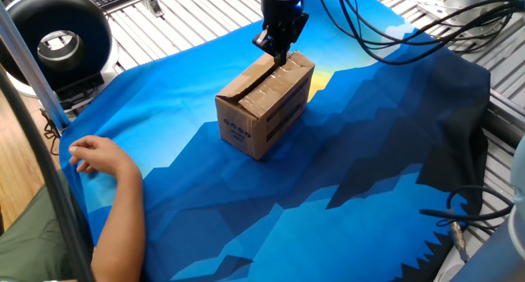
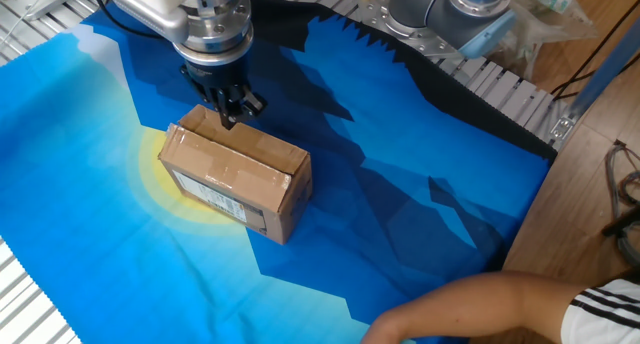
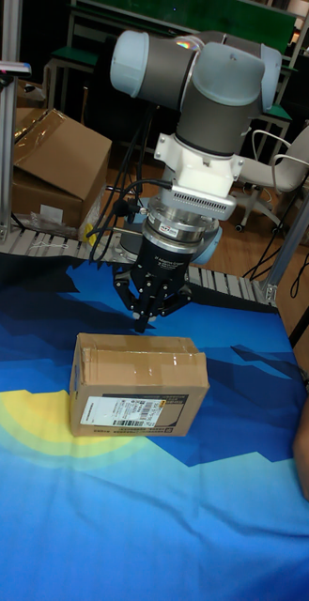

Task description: Open a box

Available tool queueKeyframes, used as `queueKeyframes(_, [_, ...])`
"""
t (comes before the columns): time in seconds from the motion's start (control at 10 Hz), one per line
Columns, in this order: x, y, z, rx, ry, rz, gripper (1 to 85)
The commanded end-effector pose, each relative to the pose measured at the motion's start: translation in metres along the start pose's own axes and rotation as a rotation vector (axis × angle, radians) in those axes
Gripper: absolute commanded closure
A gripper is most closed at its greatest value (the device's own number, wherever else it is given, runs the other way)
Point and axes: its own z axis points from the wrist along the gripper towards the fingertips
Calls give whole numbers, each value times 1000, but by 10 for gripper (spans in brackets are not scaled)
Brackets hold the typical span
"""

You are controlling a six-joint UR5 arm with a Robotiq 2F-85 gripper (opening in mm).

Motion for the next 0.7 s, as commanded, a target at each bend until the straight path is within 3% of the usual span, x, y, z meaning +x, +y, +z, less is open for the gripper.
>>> queueKeyframes(0.0, [-2, 2, -1, -10, -7, -1, 843])
queueKeyframes(0.6, [-1, 3, -1, -11, -5, 4, 843])
